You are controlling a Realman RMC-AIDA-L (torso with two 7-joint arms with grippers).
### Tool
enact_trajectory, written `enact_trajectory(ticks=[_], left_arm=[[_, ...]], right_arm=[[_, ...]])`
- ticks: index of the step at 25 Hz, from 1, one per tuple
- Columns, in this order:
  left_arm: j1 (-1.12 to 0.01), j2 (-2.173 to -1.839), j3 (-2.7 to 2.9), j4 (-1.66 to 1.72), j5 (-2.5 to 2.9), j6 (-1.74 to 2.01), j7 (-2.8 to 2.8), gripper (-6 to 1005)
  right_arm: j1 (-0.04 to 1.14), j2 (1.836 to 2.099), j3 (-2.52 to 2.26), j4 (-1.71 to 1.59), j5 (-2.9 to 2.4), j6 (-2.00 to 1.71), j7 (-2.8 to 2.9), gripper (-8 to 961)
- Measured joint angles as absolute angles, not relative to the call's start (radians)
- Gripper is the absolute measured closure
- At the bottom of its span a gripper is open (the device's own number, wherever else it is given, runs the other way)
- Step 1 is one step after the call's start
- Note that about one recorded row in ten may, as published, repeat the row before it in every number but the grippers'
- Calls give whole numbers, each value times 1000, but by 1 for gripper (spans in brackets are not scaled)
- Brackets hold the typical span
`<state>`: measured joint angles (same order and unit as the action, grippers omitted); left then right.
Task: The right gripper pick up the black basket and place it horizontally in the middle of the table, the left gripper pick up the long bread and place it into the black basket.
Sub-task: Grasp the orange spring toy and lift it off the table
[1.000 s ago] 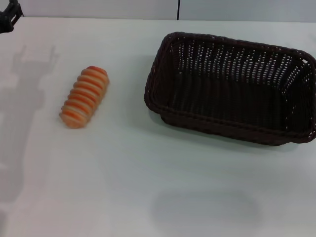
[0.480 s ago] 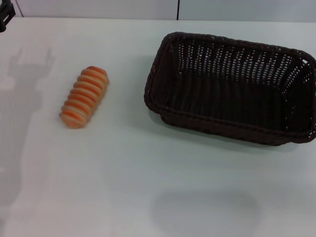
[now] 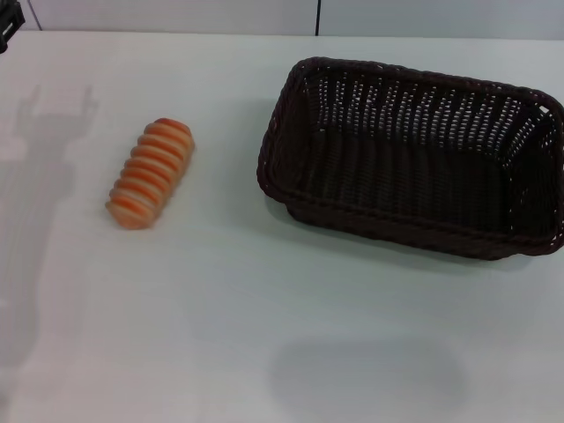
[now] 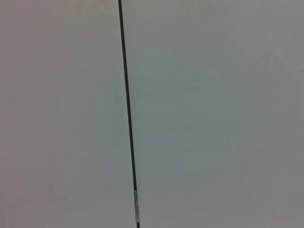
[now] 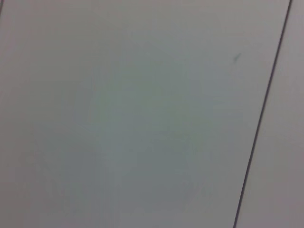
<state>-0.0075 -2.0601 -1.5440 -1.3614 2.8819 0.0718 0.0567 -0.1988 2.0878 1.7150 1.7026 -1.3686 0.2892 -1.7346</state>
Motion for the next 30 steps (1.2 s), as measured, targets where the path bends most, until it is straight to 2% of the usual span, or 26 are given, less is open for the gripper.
enact_trajectory(ticks=[8,19,20,24,25,30], left_arm=[[-16,-2060,-1534,-1377,2882,55,57,238],[-21,-2059,-1530,-1515,2888,-180,67,239],[-27,-2059,-1534,-1591,2889,-304,70,239],[-30,-2060,-1541,-1669,2888,-416,70,240],[-46,-2061,-1567,-1767,2884,-597,69,240],[-111,-2060,-1618,-1898,2882,-903,71,240]], right_arm=[[-230,2092,1940,1555,-1075,623,-1875,191],[-209,2092,2031,1408,-1082,632,-1965,190],[-209,2092,2035,1402,-1082,632,-1973,190],[-196,2091,2051,1381,-1082,633,-1986,190],[-193,2091,2054,1377,-1084,634,-1988,190],[-181,2088,2063,1342,-1090,634,-2018,190]])
